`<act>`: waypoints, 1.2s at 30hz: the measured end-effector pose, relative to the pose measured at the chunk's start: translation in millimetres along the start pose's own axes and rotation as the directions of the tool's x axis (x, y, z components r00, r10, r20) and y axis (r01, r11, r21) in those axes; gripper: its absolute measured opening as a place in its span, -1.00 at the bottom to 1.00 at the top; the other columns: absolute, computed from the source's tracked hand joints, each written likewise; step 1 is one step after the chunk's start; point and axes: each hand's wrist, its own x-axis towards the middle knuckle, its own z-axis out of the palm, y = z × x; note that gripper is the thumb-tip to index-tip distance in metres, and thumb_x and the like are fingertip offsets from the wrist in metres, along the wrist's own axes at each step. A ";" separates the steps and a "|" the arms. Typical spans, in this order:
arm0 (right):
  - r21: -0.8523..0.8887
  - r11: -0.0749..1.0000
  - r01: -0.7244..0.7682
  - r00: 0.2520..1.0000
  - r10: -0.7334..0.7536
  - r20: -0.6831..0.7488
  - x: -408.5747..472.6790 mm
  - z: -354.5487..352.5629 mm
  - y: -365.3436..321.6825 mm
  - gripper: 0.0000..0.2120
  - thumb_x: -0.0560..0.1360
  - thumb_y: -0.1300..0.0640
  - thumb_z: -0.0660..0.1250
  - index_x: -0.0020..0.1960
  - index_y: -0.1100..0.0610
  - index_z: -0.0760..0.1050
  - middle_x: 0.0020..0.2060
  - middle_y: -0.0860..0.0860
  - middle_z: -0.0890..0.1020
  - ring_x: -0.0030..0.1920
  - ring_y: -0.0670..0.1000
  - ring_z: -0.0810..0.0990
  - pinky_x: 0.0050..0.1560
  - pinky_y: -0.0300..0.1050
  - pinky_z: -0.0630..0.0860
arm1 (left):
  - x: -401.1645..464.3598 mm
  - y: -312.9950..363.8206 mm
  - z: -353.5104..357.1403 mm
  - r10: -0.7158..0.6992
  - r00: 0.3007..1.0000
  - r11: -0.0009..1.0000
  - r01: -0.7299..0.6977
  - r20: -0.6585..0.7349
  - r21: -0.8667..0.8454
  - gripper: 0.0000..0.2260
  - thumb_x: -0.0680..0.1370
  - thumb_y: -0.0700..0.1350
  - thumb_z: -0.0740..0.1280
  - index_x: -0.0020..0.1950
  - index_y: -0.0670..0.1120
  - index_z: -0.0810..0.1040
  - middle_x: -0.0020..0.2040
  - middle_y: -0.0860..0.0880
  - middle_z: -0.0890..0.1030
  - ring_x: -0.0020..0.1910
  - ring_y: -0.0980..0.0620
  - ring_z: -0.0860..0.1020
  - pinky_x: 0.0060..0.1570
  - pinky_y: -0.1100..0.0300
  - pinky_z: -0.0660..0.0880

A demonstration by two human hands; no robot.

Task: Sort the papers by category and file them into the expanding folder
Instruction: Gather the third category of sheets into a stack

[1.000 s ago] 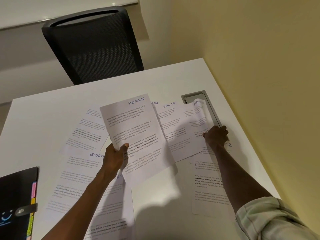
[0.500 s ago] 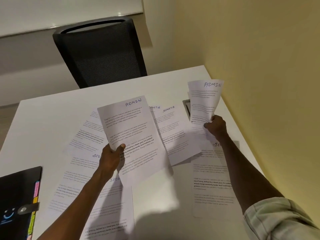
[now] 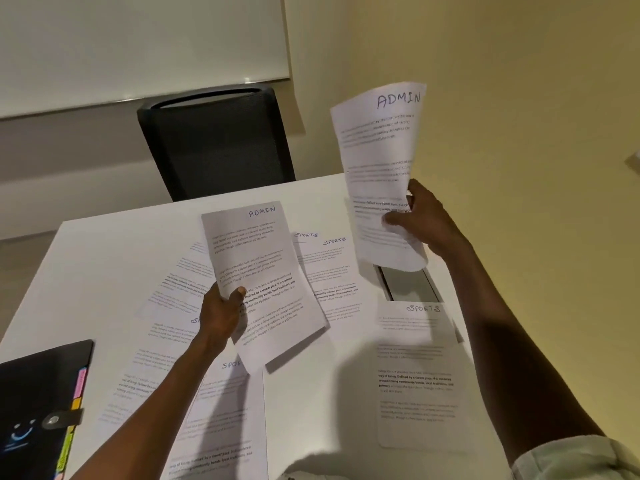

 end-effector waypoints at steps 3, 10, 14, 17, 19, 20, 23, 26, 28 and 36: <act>0.261 0.963 -0.065 0.958 -0.013 0.286 -20.2 4.8 -21.4 -0.51 0.42 0.41 0.39 0.31 0.14 0.48 0.15 0.05 0.67 0.16 0.08 0.65 0.18 0.05 0.56 | -6.1 3.0 -2.2 0.001 1.000 0.999 0.000 0.018 -0.036 -0.75 0.59 -0.12 0.35 0.26 -0.12 0.52 0.03 -0.10 0.64 -0.09 -0.06 0.58 -0.15 0.12 0.49; 0.165 0.908 -0.384 0.790 0.230 0.568 -63.6 55.6 -4.7 -0.65 0.46 0.31 0.44 0.24 0.24 0.56 0.12 0.14 0.67 0.14 0.16 0.65 0.25 0.14 0.52 | -44.1 9.1 2.2 -0.117 0.968 0.977 0.152 0.220 -0.149 -0.89 0.61 -0.26 0.31 0.12 -0.25 0.51 -0.35 -0.05 0.53 -0.48 0.00 0.45 -0.41 0.13 0.61; -0.190 0.926 -0.325 0.851 0.374 0.369 -90.4 82.7 21.3 -0.22 0.20 -0.18 0.62 0.26 0.14 0.44 0.08 0.02 0.66 0.06 0.08 0.65 0.13 0.05 0.58 | -59.1 -3.0 0.7 -0.143 0.919 0.923 0.258 0.369 -0.286 -0.73 0.57 -0.24 0.37 0.27 -0.23 0.53 -0.02 -0.18 0.70 -0.03 -0.21 0.67 -0.01 -0.03 0.62; -0.282 0.912 -0.297 0.889 0.372 0.267 -107.0 90.1 29.3 0.11 0.20 -0.42 0.49 0.50 0.19 0.17 -0.02 -0.03 0.64 0.15 0.11 0.58 0.01 -0.09 0.46 | -71.7 -7.9 -4.9 -0.122 0.898 0.922 0.261 0.423 -0.287 -0.72 0.55 -0.18 0.39 0.25 -0.20 0.57 0.08 -0.18 0.69 0.06 -0.20 0.66 0.08 -0.09 0.59; -0.223 0.923 -0.313 0.901 0.363 0.239 -108.9 90.1 38.0 0.16 0.23 -0.49 0.40 0.53 0.22 0.11 -0.25 -0.12 0.61 0.08 0.09 0.57 0.03 -0.08 0.44 | -78.3 -9.5 -8.2 -0.107 0.885 0.918 0.263 0.454 -0.296 -0.71 0.55 -0.17 0.40 0.26 -0.21 0.56 0.10 -0.19 0.69 0.07 -0.20 0.66 0.11 -0.12 0.58; -0.171 0.925 -0.340 0.903 0.372 0.215 -107.8 90.2 41.8 0.17 0.23 -0.50 0.39 0.54 0.21 0.10 -0.11 -0.10 0.64 0.15 0.09 0.54 0.13 -0.04 0.43 | -79.2 -12.0 -9.9 -0.094 0.878 0.912 0.265 0.470 -0.312 -0.70 0.55 -0.18 0.40 0.27 -0.21 0.56 0.12 -0.19 0.68 0.10 -0.21 0.65 0.14 -0.14 0.56; 0.061 0.915 -0.398 0.905 0.381 0.190 -109.2 97.1 51.1 0.11 0.27 -0.33 0.51 0.56 0.19 0.07 0.49 0.06 0.32 0.45 0.11 0.33 0.44 0.10 0.28 | -84.8 -14.6 -14.0 -0.074 0.843 0.915 0.270 0.533 -0.301 -0.71 0.57 -0.19 0.38 0.29 -0.20 0.57 0.18 -0.21 0.65 0.15 -0.23 0.62 0.17 -0.16 0.55; 0.201 0.897 -0.393 0.914 0.356 0.197 -119.5 108.9 50.4 -0.12 0.29 -0.04 0.60 0.46 0.23 0.30 0.35 0.08 0.51 0.30 0.08 0.53 0.39 0.11 0.39 | -89.2 -17.7 -14.6 -0.080 0.827 0.935 0.256 0.557 -0.247 -0.76 0.60 -0.19 0.34 0.26 -0.20 0.59 0.18 -0.22 0.65 0.15 -0.21 0.62 0.20 -0.13 0.54; 0.271 0.897 -0.349 0.931 0.299 0.209 -125.4 117.3 54.7 -0.54 0.33 0.19 0.56 0.19 0.22 0.56 0.09 0.08 0.69 0.08 0.09 0.67 0.28 0.15 0.50 | -92.0 -21.5 -16.1 -0.103 0.834 0.915 0.293 0.542 -0.277 -0.74 0.63 -0.07 0.30 0.25 -0.15 0.60 0.18 -0.18 0.65 0.17 -0.19 0.62 0.28 -0.17 0.48; 0.117 0.976 -0.181 0.983 0.184 -0.009 -156.7 148.5 69.8 -0.73 0.42 0.15 0.50 0.10 0.12 0.59 -0.06 -0.03 0.69 -0.07 -0.02 0.67 -0.01 -0.03 0.64 | -107.2 -36.8 -4.6 -0.029 0.966 0.970 0.089 0.257 -0.226 -0.74 0.53 0.12 0.39 0.10 -0.01 0.61 0.03 0.06 0.69 0.00 -0.06 0.66 -0.10 0.24 0.55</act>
